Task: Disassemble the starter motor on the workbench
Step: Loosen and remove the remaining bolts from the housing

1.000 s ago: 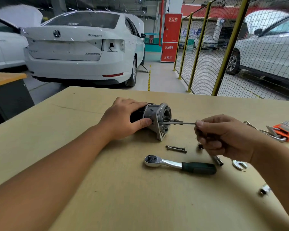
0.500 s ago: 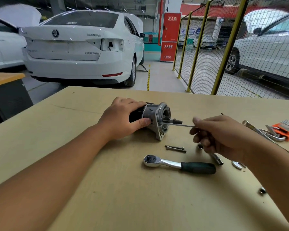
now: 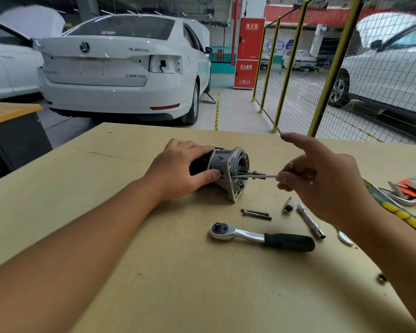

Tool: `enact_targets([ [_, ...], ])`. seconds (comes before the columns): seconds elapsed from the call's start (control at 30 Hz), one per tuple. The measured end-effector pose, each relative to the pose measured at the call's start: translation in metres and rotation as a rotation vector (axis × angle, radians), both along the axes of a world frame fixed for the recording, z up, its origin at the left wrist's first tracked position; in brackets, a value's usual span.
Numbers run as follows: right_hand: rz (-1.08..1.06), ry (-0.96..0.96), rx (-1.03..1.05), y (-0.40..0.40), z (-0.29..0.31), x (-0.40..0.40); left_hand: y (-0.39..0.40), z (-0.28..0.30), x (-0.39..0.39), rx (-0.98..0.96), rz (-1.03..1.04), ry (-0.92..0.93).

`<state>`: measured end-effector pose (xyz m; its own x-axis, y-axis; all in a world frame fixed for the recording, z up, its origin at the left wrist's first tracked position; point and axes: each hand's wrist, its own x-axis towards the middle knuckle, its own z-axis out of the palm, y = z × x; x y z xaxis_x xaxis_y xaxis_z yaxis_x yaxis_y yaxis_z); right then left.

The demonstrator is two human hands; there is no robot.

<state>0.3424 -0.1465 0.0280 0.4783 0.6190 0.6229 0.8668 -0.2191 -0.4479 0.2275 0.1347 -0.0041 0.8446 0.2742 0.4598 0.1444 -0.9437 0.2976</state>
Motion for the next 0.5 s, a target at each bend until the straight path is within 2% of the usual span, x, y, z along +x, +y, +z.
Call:
enact_targets([
  [0.07,-0.032,0.109,0.014,0.002,0.002,-0.001,0.0,0.0,0.0,0.0,-0.001,-0.001],
  [0.2,0.042,0.666,0.08,0.001,0.006,-0.004,0.0,0.0,0.0,-0.002,-0.007,-0.006],
  [0.33,0.197,1.346,0.244,0.005,0.01,-0.005,0.0,-0.001,0.0,-0.006,-0.008,-0.01],
  [0.4,0.207,1.526,0.26,0.007,0.011,-0.005,0.0,-0.001,0.0,-0.003,-0.009,-0.014],
  [0.5,0.235,1.643,0.285,0.006,0.012,-0.003,0.0,-0.001,0.001,-0.007,-0.009,-0.015],
])
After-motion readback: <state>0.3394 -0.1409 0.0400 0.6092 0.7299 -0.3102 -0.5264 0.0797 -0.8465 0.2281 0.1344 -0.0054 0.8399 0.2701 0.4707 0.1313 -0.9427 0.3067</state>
